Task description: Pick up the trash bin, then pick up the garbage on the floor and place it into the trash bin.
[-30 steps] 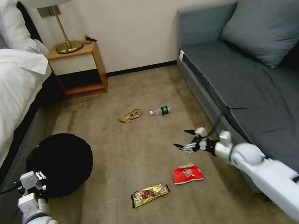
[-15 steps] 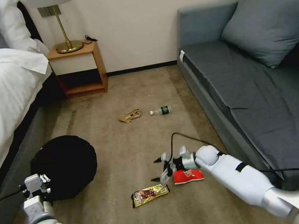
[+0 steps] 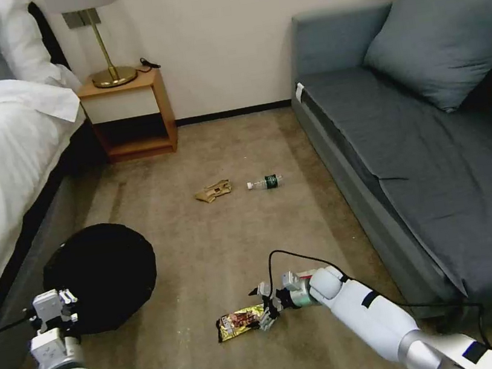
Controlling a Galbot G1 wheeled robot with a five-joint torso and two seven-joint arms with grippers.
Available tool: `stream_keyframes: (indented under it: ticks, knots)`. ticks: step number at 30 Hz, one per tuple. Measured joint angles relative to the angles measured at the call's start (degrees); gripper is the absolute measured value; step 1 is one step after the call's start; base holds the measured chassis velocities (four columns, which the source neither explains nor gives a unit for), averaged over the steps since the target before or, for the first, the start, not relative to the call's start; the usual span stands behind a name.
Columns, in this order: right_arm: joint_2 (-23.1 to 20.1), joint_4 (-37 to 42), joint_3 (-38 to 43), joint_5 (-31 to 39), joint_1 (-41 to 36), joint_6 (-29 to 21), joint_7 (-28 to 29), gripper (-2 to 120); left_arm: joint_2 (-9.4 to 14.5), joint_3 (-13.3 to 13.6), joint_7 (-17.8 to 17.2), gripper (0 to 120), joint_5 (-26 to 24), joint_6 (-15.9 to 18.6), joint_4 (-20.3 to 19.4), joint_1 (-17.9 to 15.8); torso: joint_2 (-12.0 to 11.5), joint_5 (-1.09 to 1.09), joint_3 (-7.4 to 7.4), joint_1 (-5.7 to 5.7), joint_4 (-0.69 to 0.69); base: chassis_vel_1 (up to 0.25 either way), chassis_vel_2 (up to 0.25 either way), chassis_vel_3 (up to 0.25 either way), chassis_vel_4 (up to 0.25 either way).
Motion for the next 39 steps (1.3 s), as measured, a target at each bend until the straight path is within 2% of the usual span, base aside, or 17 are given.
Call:
stream_keyframes:
  ticks: [3,8,15,23,30,39]
  knots:
    - [0.5,-2.5,1.9,-3.5,0.5,2.2,2.0,100,-0.2,0.3,0.0,7,0.1,-0.1,0.4,-0.2,0.0,0.0,-0.01,0.0,0.0,0.0,0.0,0.0,0.0]
    - [0.2,-2.4,2.4,-6.5,-0.1,3.8,4.3,100,-0.3,0.4,0.0,7,0.1,-0.3,0.7,-0.3,0.0,0.0,-0.01,0.0,0.0,0.0,0.0,0.0,0.0]
    - [-2.3,5.0,2.9,-9.6,-4.5,3.8,4.2,100,-0.4,0.3,0.0,7,0.0,-0.9,1.0,-0.1,0.0,0.0,-0.01,0.0,0.0,0.0,0.0,0.0,0.0]
    - [-3.7,9.0,3.2,-10.4,-7.9,3.8,3.8,100,-0.5,0.1,0.1,7,-0.1,-1.6,1.4,0.3,0.0,0.01,0.0,0.0,0.0,0.0,0.0,0.0,0.0]
    - [-2.6,8.3,4.0,-10.5,-8.1,4.6,5.3,100,-0.5,0.1,0.1,7,-0.1,-1.7,1.3,0.3,0.0,0.01,0.0,0.0,0.0,0.0,0.0,0.0,0.0]
    - [-1.4,3.2,5.3,-10.6,-4.7,5.8,6.5,100,-0.5,0.1,0.0,7,-0.2,-1.8,1.1,0.3,0.0,0.01,0.0,0.0,0.01,0.0,0.0,0.0,0.0]
